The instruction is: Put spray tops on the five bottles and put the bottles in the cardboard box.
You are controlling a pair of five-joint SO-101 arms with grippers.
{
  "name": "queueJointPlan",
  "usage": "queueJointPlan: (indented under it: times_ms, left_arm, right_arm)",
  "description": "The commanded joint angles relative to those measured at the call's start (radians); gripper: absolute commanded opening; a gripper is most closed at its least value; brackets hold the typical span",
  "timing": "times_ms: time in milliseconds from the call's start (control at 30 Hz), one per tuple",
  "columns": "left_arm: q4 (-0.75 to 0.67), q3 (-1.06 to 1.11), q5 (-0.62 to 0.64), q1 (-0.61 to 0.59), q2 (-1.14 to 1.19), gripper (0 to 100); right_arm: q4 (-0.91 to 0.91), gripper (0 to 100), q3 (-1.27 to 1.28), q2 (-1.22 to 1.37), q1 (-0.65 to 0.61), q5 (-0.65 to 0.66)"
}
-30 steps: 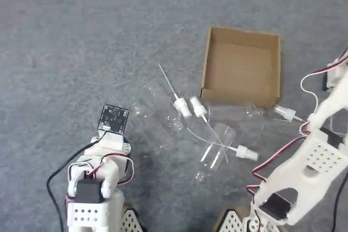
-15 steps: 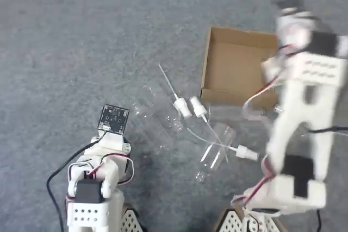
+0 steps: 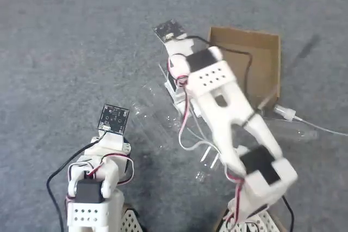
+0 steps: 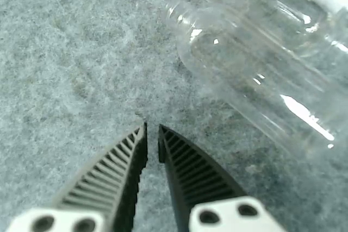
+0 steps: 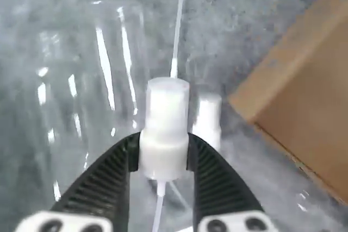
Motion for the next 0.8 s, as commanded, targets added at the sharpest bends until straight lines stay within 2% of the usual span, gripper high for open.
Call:
queueJointPlan:
  times_ms: [0,600,767]
  left_arm:
    - [0.005,-0.005,-0.003,0.000,-0.018,3]
    - [0.005,-0.005,-0.003,0.002,-0.018,3]
    - [0.005,-0.005,-0.003,0.002,-0.018,3]
  right_arm:
    - [-0.070,0.7,-0.014,0.059,-0.001,-0.026]
    - [-0.091,1.2,-0.006,0.119,0.001,-0.026]
    - [-0.090,9.4,-0.006,0.119,-0.002,-0.029]
